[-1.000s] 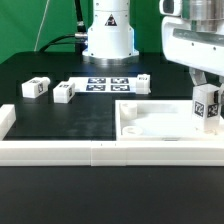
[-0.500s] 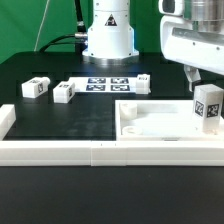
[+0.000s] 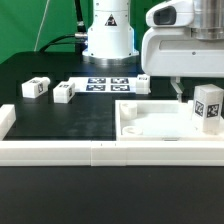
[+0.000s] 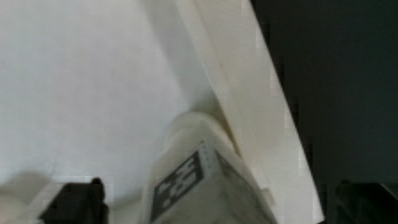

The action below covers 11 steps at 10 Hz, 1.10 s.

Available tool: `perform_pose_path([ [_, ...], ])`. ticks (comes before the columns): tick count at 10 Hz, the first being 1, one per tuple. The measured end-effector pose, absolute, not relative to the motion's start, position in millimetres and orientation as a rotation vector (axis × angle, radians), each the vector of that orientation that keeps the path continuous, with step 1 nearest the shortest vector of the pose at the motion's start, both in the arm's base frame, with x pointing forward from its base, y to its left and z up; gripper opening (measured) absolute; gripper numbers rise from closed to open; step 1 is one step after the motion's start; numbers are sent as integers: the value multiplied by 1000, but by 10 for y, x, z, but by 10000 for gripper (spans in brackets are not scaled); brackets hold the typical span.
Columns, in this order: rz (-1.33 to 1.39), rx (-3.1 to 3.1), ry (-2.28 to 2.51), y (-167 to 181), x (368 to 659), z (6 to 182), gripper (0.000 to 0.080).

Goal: Assemble one leg

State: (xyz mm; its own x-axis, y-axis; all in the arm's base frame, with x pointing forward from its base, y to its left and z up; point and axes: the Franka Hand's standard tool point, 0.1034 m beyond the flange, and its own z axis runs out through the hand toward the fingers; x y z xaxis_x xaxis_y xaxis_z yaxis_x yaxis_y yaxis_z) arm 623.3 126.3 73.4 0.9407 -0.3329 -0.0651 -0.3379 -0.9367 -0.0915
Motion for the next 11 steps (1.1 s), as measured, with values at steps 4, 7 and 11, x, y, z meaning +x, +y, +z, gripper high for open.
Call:
perform_pose_path([
  [4, 26, -3074, -131, 1292, 6273, 806, 649],
  [7, 25, -3063, -271, 1260, 6271, 786, 439],
  [11, 25, -3070, -246, 1214, 6279, 783, 295],
])
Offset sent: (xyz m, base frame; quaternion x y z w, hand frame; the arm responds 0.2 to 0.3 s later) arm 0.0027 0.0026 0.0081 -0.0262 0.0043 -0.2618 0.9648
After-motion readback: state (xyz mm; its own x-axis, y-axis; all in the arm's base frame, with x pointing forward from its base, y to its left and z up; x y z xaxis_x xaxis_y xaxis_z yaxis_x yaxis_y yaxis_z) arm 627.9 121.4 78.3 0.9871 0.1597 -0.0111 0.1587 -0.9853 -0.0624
